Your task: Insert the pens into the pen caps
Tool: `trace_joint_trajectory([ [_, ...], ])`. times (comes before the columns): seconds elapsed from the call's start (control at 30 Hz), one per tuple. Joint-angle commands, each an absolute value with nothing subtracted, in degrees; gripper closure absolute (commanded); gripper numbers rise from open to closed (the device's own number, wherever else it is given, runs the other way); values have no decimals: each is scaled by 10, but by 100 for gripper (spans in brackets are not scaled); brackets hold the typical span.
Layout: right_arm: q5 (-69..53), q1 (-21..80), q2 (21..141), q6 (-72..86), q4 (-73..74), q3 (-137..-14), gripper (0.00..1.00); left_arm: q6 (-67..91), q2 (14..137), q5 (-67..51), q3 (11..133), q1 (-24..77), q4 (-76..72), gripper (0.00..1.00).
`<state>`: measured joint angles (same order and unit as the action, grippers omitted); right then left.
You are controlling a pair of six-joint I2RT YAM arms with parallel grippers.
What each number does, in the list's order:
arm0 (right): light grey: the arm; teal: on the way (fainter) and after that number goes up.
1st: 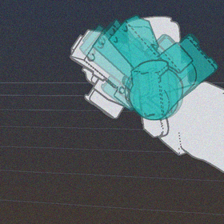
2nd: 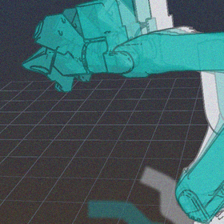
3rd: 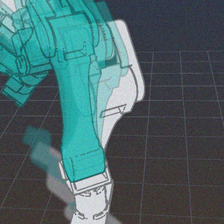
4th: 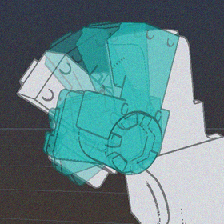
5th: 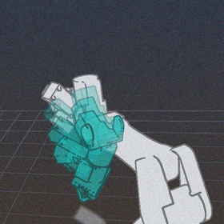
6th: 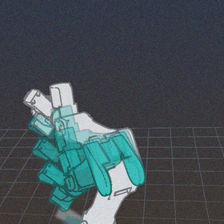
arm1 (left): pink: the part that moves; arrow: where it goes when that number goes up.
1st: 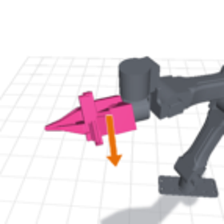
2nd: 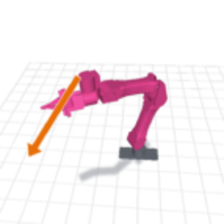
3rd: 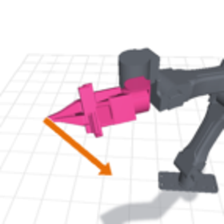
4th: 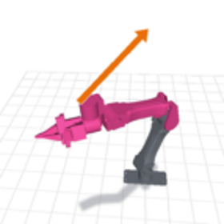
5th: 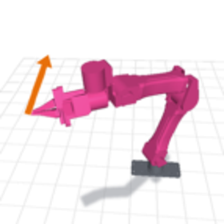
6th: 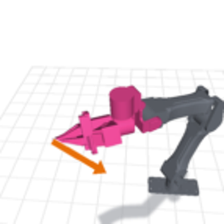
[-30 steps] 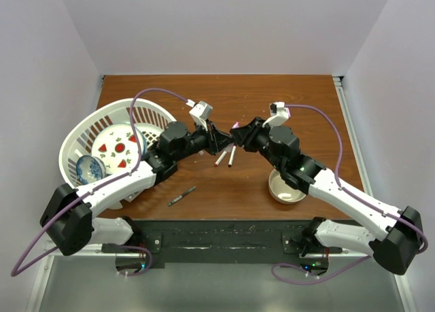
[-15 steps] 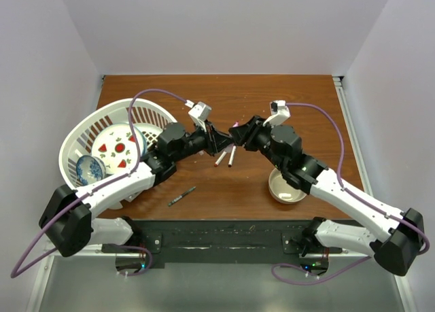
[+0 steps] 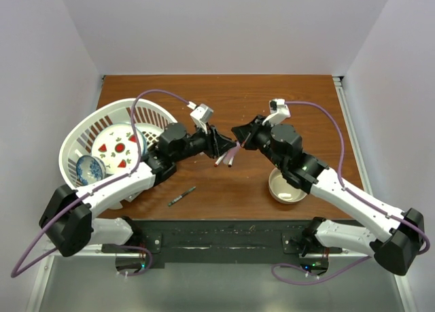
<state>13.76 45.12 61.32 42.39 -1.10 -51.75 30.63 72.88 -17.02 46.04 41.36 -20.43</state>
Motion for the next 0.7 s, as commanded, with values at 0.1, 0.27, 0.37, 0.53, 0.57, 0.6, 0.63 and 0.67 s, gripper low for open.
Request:
trace_joint_trajectory([
  [0.1,141,454,603,420,-23,-543,100,291,749,-188,478,414,-216,100],
  [0.27,198,454,594,413,39,-557,97,280,745,-143,478,415,-176,100],
  [0.37,249,454,588,424,132,-571,87,252,733,-132,474,415,-149,86],
  [0.53,286,452,542,418,219,-571,76,151,726,-126,489,441,-49,54],
  [0.57,294,452,533,412,224,-574,75,113,732,-110,495,461,-30,46],
  [0.6,312,452,525,408,237,-583,73,94,751,-109,502,470,-2,43],
  [0.63,322,452,518,396,243,-589,71,78,765,-109,522,478,34,40],
  [0.67,330,452,505,390,250,-597,68,50,779,-112,533,490,53,37],
])
